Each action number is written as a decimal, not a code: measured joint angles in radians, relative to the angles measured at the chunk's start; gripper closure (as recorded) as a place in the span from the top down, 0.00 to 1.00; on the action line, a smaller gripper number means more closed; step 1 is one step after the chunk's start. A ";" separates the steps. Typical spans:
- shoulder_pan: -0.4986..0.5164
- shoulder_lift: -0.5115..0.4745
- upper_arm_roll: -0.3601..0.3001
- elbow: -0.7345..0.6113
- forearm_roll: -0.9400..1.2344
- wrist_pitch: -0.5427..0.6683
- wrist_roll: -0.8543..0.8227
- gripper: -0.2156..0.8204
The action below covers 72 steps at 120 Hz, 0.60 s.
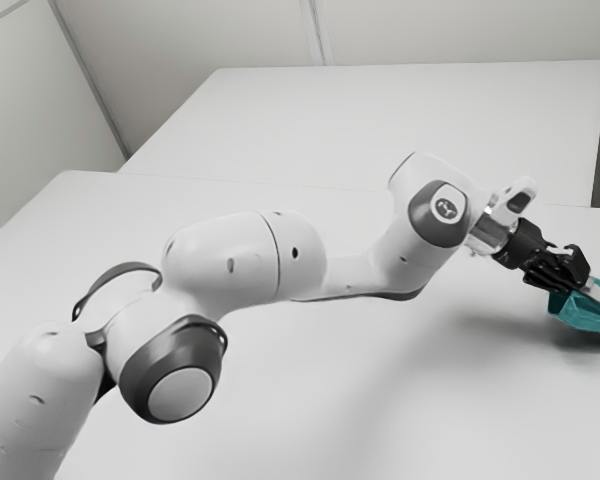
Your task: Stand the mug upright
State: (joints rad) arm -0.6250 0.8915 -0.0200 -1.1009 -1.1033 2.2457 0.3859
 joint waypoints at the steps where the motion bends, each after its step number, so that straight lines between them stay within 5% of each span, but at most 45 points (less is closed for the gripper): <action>1: 0.000 -0.004 0.000 -0.001 0.001 0.000 0.000 0.05; 72: 0.203 -0.480 -0.030 -0.480 0.283 -0.086 -0.022 0.03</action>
State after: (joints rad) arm -0.4222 0.4119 -0.0498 -1.5808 -0.8207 2.1602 0.3644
